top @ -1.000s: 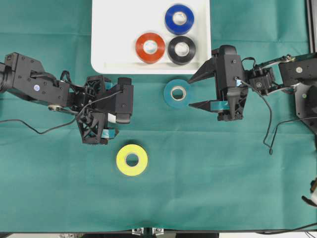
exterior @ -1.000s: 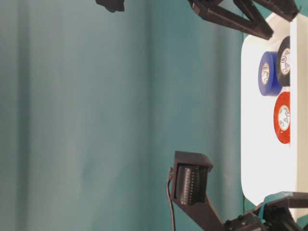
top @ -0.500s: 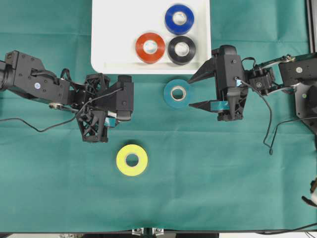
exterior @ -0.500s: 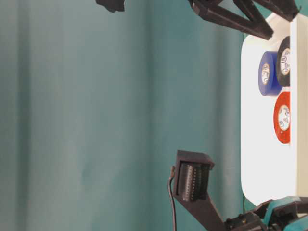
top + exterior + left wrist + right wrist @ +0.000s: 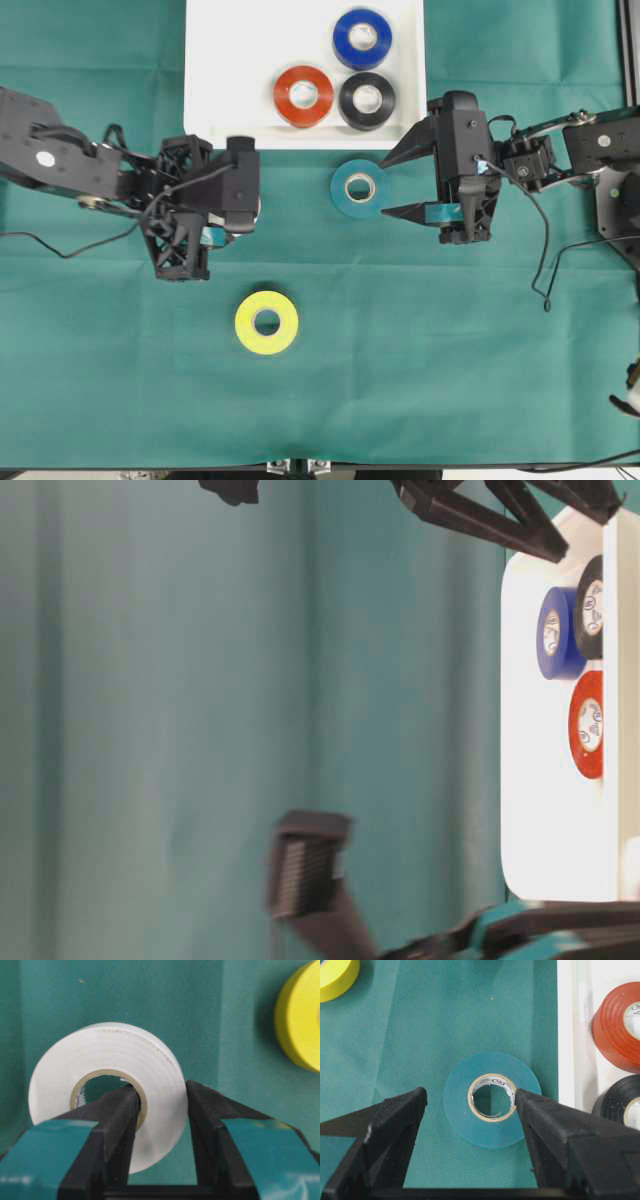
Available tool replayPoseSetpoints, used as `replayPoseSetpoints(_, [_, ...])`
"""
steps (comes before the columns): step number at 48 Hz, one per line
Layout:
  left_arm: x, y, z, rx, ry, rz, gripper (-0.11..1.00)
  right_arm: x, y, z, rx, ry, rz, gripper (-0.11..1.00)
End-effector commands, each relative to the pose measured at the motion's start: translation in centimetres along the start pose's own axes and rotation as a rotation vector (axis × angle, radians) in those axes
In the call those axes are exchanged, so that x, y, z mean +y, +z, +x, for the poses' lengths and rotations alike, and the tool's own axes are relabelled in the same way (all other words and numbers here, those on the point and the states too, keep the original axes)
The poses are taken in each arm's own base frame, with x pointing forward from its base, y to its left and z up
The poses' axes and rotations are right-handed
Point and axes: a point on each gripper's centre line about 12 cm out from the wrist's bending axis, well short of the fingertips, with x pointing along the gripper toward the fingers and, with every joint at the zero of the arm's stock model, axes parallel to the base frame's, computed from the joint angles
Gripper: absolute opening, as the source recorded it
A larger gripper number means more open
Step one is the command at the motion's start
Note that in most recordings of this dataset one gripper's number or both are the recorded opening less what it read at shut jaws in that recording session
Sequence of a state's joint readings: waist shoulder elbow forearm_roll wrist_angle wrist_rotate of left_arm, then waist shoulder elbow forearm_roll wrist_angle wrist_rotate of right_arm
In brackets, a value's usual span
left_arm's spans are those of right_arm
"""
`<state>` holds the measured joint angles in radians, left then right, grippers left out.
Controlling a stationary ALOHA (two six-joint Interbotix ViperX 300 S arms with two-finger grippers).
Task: Put the tape alternately from left to right into the white case.
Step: 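Lift the white roll and carry it into the tray's left corner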
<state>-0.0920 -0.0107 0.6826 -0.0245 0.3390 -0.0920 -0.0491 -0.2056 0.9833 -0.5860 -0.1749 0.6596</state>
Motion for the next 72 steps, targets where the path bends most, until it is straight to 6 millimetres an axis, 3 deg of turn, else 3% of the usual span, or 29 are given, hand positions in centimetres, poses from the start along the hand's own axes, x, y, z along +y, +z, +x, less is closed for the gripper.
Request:
replayPoseSetpoints(1, [-0.2,1.3,-2.1,-0.061,-0.007,0.005,-0.03,0.2,0.7,-0.1,-0.023,0.007,-0.004,0.78])
replayPoseSetpoints(10, [-0.2,1.8,-3.4,-0.095,-0.010,0.018,-0.03,0.2,0.7,-0.1,-0.024,0.007,-0.004,0.78])
replayPoseSetpoints(22, [0.0,1.8,-3.2,-0.089,-0.005,0.042,-0.03,0.2,0.9,-0.1,-0.027,0.007,-0.005,0.78])
replayPoseSetpoints(30, [1.2,2.1,-3.4,-0.099,0.015,0.017,-0.03,0.2,0.9,-0.1,-0.030,0.008,-0.005,0.78])
replayPoseSetpoints(50, [7.3,3.1,-3.8,-0.132,0.125,0.039,-0.03,0.2,1.0,-0.1,-0.030,0.008,-0.005,0.78])
replayPoseSetpoints(72, [15.4,4.7,-3.4,-0.176,0.263,0.002,-0.03,0.2,1.0,0.0,-0.032,0.008,-0.003,0.78])
